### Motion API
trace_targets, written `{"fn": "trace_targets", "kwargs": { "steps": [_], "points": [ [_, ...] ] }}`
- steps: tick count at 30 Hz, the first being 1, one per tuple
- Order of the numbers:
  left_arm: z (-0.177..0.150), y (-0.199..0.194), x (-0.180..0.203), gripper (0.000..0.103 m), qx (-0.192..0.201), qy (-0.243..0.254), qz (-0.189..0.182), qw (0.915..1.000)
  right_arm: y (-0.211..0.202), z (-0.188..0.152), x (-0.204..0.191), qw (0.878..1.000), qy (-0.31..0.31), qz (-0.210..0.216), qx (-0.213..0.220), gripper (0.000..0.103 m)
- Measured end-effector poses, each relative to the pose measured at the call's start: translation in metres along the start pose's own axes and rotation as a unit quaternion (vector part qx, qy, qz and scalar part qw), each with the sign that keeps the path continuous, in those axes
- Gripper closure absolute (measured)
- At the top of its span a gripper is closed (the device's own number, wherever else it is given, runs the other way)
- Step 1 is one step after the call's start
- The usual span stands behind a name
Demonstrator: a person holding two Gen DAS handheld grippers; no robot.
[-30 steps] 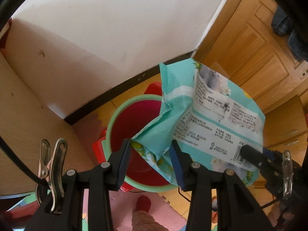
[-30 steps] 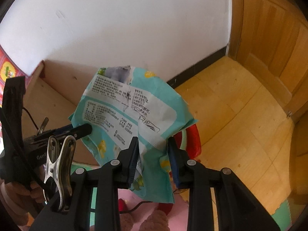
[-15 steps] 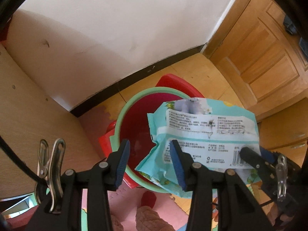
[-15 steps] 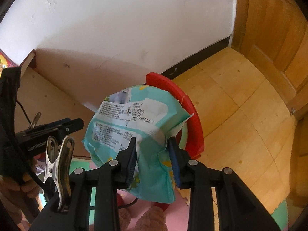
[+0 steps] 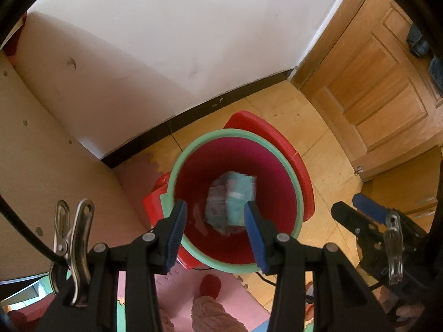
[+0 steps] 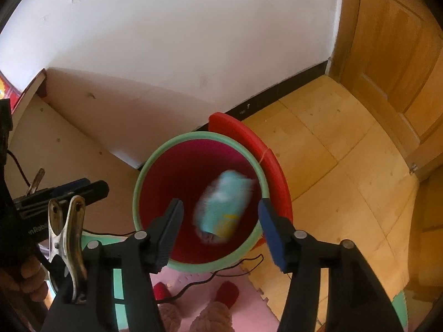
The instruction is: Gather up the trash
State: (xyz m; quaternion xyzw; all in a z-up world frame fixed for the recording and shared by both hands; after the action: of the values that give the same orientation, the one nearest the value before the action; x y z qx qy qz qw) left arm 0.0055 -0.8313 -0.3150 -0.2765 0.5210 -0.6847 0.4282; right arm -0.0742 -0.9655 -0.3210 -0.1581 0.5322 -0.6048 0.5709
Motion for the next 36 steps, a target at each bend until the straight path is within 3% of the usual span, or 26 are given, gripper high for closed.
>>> {"fn": "trace_targets", "kwargs": {
  "steps": [15,26,36],
  "points": [
    [-0.012,-0.038,-0.004,0.058,0.015,-0.025,-0.019,0.9994,-0.025,0.004,-0.025,0.999,-0.012,0.020,0.025,0.045],
    [-0.022,-0.107,-0.009,0.058,0.055,-0.011,-0.045,0.9974,-0.086,0.006,-0.044,0.997,-0.011,0.013,0.073,0.045],
    [-0.035,-0.177,-0.043,0.058,0.106,-0.027,-0.061,0.9921,-0.136,0.000,-0.104,0.992,-0.051,0.027,0.110,0.045]
  ]
}}
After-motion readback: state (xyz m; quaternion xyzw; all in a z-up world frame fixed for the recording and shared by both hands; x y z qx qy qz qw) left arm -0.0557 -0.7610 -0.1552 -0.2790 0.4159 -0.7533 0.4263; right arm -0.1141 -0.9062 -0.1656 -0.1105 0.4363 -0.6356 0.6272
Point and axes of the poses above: each gripper's, at about its wrist camera, not at the fingertips, and y roughly the way its jaws point, x to its right, z to its top, the point moved 6 cm from there along y, roughly the way its jaws point, and after that the axes turned 14 degrees about z, right-handed, at the moved point
